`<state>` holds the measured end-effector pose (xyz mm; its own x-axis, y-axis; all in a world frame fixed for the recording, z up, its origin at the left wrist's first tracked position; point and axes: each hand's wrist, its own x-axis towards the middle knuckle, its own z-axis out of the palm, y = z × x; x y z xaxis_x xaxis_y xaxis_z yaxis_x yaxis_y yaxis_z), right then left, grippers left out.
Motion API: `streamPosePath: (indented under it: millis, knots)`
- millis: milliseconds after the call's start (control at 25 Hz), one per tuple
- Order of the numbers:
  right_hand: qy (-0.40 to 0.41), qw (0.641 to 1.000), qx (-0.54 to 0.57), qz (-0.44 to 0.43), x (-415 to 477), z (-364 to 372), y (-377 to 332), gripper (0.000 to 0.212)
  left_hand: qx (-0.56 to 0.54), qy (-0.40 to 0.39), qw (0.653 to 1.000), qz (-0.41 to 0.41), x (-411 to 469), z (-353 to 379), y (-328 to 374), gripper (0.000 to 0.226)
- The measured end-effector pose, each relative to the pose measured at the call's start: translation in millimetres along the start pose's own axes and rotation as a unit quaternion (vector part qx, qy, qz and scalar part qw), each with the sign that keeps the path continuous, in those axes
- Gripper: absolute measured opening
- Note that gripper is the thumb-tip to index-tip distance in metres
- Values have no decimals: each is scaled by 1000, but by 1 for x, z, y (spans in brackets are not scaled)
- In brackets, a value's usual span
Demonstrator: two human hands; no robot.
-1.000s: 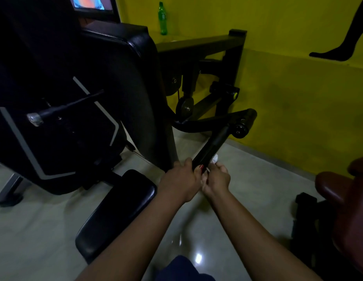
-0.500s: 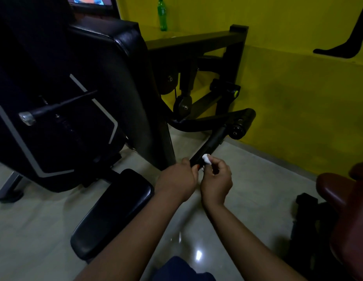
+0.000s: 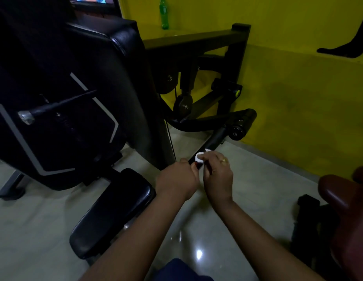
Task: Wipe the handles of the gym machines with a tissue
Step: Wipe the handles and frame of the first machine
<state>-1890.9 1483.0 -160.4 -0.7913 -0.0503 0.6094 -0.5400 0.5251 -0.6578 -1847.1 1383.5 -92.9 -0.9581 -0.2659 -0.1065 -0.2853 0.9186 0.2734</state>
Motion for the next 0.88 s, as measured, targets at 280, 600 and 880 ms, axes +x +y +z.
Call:
streamPosePath:
  millis: [280,600,880]
  knots:
    - [-62,996,-41,44,38,4,26,36,-14,12,1000,7,6,2,2,41]
    - [-166,973,-144,-65,70,-5,46,20,10,17,1000,24,9,4,2,34]
    - [-311,916,-107,-228,62,-22,13,26,53,4,998,28,8,1,3,43]
